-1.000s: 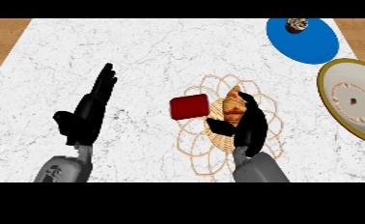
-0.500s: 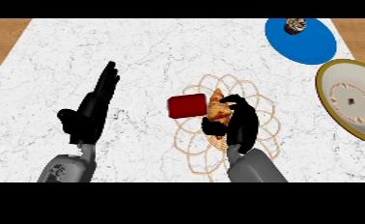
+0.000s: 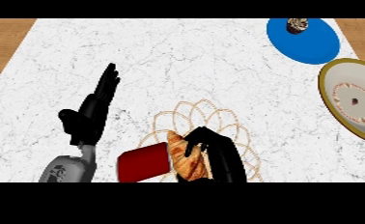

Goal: Pick the croissant from the placemat and place it in the bowl

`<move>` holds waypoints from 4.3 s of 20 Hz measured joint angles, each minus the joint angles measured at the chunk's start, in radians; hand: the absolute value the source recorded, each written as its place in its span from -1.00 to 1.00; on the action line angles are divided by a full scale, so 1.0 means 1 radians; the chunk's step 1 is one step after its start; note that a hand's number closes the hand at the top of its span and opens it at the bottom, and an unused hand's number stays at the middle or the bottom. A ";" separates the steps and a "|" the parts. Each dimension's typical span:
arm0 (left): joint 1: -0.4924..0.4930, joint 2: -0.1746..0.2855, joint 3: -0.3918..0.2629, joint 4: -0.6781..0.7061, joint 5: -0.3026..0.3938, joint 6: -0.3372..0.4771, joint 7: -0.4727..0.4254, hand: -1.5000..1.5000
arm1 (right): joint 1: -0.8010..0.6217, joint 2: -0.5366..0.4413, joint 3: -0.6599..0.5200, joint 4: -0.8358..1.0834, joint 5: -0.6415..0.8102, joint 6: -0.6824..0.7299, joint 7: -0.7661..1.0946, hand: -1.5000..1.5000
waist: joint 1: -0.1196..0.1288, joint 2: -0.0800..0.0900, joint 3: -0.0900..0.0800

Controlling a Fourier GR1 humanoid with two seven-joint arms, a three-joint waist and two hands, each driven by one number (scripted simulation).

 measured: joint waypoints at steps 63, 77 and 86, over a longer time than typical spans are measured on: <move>-0.012 -0.031 0.030 -0.015 -0.037 -0.058 0.007 0.00 | -0.303 -0.722 -0.852 0.954 -0.328 0.668 -1.176 -1.00 | 0.038 0.026 -0.005; -0.025 -0.044 0.043 -0.003 -0.054 -0.052 0.013 0.00 | -0.485 -0.727 -1.006 1.253 -0.458 0.842 -1.343 -1.00 | 0.020 0.022 -0.005; -0.012 -0.034 0.059 -0.017 -0.044 -0.069 0.014 0.00 | -0.496 -0.838 -1.082 1.358 -0.551 1.020 -1.234 -1.00 | 0.018 0.024 -0.004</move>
